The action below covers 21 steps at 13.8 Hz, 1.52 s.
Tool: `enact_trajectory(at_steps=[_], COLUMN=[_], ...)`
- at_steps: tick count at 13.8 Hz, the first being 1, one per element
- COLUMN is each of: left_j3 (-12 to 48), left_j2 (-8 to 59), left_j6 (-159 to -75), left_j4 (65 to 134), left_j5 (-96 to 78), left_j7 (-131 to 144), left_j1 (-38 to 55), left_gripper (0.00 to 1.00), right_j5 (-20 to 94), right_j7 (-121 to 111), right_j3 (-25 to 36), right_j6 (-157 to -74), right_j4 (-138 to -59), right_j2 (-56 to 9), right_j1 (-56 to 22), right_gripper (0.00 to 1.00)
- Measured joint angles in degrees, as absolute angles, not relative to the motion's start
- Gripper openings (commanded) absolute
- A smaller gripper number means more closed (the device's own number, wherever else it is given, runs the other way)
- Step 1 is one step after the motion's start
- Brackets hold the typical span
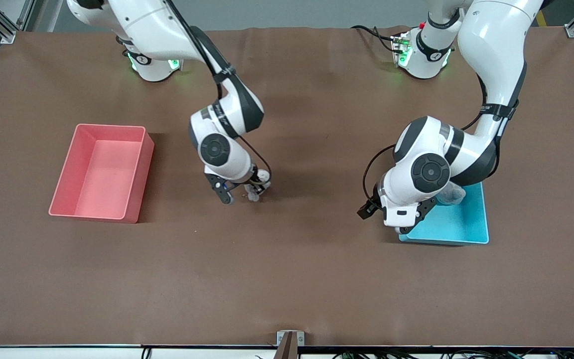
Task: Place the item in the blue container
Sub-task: 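Set the Totoro plush on the table middle and open the right gripper, then retract the right arm while the left gripper reaches the Totoro plush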
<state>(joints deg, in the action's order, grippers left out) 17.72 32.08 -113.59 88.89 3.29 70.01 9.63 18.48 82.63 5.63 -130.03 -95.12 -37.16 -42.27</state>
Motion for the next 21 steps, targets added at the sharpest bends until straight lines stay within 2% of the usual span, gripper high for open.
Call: enact_trajectory(at_steps=[1, 2, 3, 4, 8, 11, 17, 21], left_j3=[17.7, 17.7, 17.8, 17.8, 17.8, 17.8, 17.9, 18.0], left_j2=[32.2, 32.2, 32.2, 32.2, 32.3, 32.3, 32.7, 33.6], left_j6=[-113.6, -113.6, -113.6, -113.6, -113.6, -113.9, -115.3, -118.4], left_j4=[88.9, 88.9, 88.9, 88.9, 88.9, 88.9, 88.9, 88.9], left_j5=[3.3, 3.3, 3.3, 3.3, 3.3, 3.3, 3.3, 3.3], left_j7=[71.0, 72.3, 73.4, 74.3, 74.9, 76.5, 80.1, 86.2], left_j1=[9.6, 9.7, 9.8, 10.0, 10.2, 10.4, 11.9, 14.8], left_gripper=[1.0, 1.0, 1.0, 1.0, 1.0, 1.0, 1.0, 1.0], right_j5=[18.5, 18.5, 18.5, 18.5, 15.2, 12.3, 11.7, 4.3], right_j7=[83.9, 84.7, 85.0, 85.0, 84.1, 76.7, 47.8, 32.2], right_j3=[5.7, 5.8, 5.8, 5.9, 7.0, 7.8, 8.3, 8.3], right_j6=[-131.8, -132.7, -132.9, -132.9, -132.5, -125.7, -105.9, -97.7], right_j4=[-94.4, -93.9, -93.7, -93.6, -93.3, -91.6, -91.1, -91.1], right_j2=[-38.2, -38.7, -38.7, -38.8, -38.7, -36.6, -25.5, -20.4], right_j1=[-43.1, -43.6, -44.0, -44.0, -43.8, -40.7, -25.1, -15.8], right_gripper=[0.08, 0.37, 0.93, 1.0, 1.0, 1.0, 1.0, 1.0])
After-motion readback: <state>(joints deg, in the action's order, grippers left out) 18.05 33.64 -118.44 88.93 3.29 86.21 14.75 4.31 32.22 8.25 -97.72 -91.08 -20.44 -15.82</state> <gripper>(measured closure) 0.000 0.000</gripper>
